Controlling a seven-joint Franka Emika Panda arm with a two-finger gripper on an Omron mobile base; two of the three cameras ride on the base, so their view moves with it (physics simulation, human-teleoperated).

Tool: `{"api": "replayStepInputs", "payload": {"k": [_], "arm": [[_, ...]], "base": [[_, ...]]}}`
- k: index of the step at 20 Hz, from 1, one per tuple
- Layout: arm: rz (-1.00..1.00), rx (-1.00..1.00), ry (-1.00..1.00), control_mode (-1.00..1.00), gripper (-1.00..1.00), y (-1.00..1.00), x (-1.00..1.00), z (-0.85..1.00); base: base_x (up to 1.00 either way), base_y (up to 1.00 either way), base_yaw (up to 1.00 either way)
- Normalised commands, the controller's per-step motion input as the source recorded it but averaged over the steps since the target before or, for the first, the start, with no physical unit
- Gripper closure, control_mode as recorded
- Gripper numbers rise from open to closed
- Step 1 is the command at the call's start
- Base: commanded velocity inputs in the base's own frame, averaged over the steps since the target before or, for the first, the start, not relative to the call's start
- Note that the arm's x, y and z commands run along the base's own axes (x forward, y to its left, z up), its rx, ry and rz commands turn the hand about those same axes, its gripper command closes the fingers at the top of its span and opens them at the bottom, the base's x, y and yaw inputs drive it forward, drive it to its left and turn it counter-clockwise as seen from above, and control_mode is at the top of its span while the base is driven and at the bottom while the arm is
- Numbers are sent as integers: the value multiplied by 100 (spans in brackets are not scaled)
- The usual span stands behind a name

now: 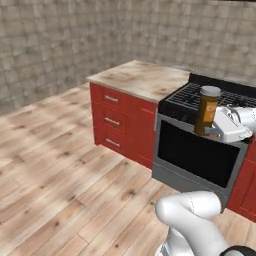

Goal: Take the cinnamon bottle from the cabinet and place it on the dining table, next to the plate with the cupcake. Then take the chocolate from the dining counter and place it on the cupcake plate.

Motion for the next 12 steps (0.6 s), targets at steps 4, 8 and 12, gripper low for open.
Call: {"api": "replayStepInputs", "payload": {"k": [4, 8, 12], "arm": [[0, 0, 0, 100, 100, 0, 0, 0], [0, 0, 0, 100, 100, 0, 0, 0], [0, 0, 0, 100, 100, 0, 0, 0]], "base": [[18, 12, -89], [42, 18, -67], [59, 24, -46]]}}
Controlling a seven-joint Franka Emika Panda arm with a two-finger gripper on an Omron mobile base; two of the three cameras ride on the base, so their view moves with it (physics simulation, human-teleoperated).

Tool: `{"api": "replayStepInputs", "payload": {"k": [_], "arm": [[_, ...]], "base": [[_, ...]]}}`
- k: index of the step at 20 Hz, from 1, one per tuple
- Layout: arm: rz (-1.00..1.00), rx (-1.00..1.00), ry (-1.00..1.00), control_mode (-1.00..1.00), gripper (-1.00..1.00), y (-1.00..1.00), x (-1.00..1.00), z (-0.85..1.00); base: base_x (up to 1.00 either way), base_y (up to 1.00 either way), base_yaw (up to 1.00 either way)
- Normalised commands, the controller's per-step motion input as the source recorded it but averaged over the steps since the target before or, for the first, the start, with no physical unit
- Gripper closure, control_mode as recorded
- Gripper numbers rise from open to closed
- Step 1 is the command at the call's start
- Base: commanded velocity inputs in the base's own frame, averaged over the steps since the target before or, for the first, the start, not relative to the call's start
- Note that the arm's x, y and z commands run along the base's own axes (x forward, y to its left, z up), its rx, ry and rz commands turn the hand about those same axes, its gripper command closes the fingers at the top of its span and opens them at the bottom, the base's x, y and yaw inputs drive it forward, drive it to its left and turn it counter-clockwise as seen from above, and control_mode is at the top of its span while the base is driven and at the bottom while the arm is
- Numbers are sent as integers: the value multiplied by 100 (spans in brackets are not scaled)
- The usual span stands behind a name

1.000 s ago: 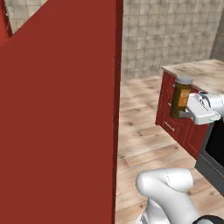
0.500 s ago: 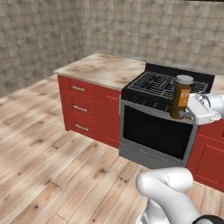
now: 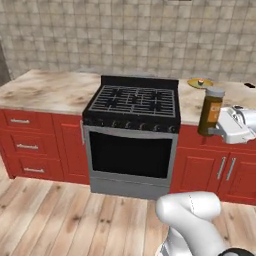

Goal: Take the cinnamon bottle from the cabinet and place it on the dining table, next to the plate with the cupcake. Then take the chocolate from the dining counter and place it on the cupcake plate.

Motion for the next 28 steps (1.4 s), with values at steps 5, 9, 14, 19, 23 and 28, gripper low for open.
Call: {"api": "replayStepInputs", "payload": {"k": [5, 9, 14, 19, 23, 28], "arm": [[0, 0, 0, 100, 100, 0, 0, 0], [0, 0, 0, 100, 100, 0, 0, 0], [0, 0, 0, 100, 100, 0, 0, 0], [0, 0, 0, 100, 100, 0, 0, 0], [0, 0, 0, 100, 100, 0, 0, 0], [0, 0, 0, 100, 100, 0, 0, 0]], "base": [[67, 10, -28], [40, -36, -17], [20, -65, -14], [3, -77, -10], [1, -81, -2], [4, -82, 0]]}}
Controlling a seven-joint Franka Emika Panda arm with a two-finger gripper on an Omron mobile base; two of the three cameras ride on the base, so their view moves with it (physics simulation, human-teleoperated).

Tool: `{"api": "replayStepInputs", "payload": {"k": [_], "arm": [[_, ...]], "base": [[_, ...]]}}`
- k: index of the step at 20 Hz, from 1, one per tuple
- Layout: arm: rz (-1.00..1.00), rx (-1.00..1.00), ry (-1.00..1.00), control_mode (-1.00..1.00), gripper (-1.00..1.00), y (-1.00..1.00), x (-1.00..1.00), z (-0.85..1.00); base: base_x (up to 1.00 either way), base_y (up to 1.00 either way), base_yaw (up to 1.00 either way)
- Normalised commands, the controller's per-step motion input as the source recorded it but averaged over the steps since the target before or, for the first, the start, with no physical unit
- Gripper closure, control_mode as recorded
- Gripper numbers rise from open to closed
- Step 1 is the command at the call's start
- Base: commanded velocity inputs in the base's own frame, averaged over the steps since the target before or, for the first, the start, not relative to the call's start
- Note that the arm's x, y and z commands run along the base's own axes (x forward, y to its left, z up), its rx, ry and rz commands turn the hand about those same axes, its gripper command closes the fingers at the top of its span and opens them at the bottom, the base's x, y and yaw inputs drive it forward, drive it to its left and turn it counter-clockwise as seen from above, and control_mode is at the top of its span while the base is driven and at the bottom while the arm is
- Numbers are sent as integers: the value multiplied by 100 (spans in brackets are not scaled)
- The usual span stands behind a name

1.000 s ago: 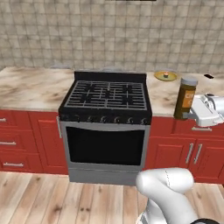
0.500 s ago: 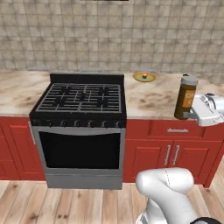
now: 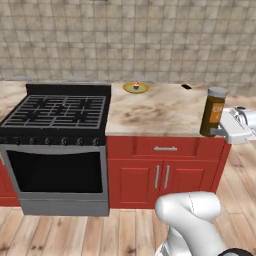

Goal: Take the cinnamon bottle from the cabinet and place it on the dining table, next to the plate with the cupcake. Then take the chocolate from the dining counter and place it on the cupcake plate.

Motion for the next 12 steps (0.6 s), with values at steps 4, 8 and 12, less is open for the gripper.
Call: {"api": "replayStepInputs", "payload": {"k": [4, 8, 12], "arm": [[0, 0, 0, 100, 100, 0, 0, 0], [0, 0, 0, 100, 100, 0, 0, 0], [0, 0, 0, 100, 100, 0, 0, 0]], "base": [[6, -82, 0], [9, -81, 0], [10, -81, 0]]}}
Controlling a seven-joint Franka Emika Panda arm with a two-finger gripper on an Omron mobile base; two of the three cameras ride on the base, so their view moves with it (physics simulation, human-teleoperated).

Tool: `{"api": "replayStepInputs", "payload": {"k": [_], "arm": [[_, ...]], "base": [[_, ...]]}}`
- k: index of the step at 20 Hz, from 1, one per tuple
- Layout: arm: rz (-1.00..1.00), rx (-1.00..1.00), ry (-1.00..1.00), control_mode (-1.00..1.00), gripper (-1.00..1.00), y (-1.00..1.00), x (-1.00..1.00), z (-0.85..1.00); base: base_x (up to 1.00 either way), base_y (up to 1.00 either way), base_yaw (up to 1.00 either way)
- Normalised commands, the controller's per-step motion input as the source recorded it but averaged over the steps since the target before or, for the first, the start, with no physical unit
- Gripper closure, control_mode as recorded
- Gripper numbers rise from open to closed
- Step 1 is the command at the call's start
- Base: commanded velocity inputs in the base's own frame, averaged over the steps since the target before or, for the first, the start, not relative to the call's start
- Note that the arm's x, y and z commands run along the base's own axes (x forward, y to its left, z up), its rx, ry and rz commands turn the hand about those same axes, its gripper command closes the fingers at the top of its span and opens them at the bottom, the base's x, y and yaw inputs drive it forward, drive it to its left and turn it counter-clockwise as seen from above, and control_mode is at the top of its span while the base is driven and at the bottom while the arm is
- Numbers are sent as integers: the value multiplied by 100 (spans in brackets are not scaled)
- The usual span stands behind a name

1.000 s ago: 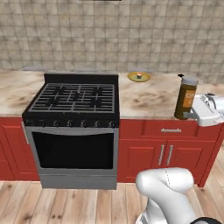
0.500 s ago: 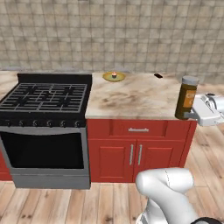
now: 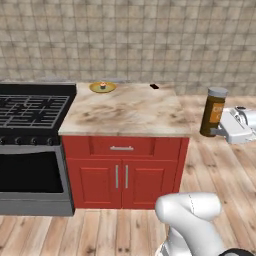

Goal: Take the cinnamon bottle from the cabinet and place it on the dining table, next to the plate with the cupcake. Then take the chocolate from the dining counter and place it on the cupcake plate.

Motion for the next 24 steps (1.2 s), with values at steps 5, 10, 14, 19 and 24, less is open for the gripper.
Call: {"api": "replayStepInputs", "payload": {"k": [5, 10, 14, 19, 24], "arm": [[0, 0, 0, 100, 100, 0, 0, 0], [0, 0, 0, 100, 100, 0, 0, 0], [0, 0, 0, 100, 100, 0, 0, 0], [0, 0, 0, 100, 100, 0, 0, 0], [0, 0, 0, 100, 100, 0, 0, 0]], "base": [[12, -80, 0], [17, -78, 0], [30, -73, 0], [33, -70, 0], [43, -67, 0]]}}
